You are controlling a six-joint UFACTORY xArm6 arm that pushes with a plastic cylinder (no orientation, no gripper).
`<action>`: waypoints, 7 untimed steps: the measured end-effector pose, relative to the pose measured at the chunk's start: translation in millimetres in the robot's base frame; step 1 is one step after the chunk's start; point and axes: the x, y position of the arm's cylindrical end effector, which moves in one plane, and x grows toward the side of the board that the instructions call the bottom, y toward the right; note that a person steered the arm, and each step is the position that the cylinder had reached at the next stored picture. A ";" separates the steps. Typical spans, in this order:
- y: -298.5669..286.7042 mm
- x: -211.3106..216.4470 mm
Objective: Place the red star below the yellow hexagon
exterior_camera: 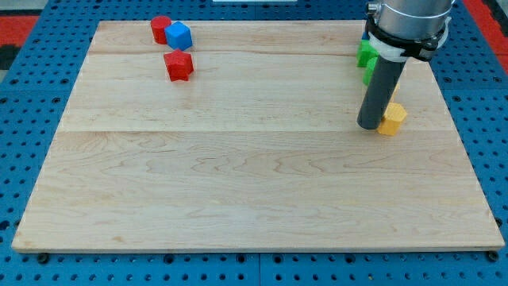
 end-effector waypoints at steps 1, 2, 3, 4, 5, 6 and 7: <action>8.1 0.3; 8.1 0.3; -0.5 -3.5; -36.0 -18.9; -74.2 -94.4; -104.8 -148.2; -160.5 -168.9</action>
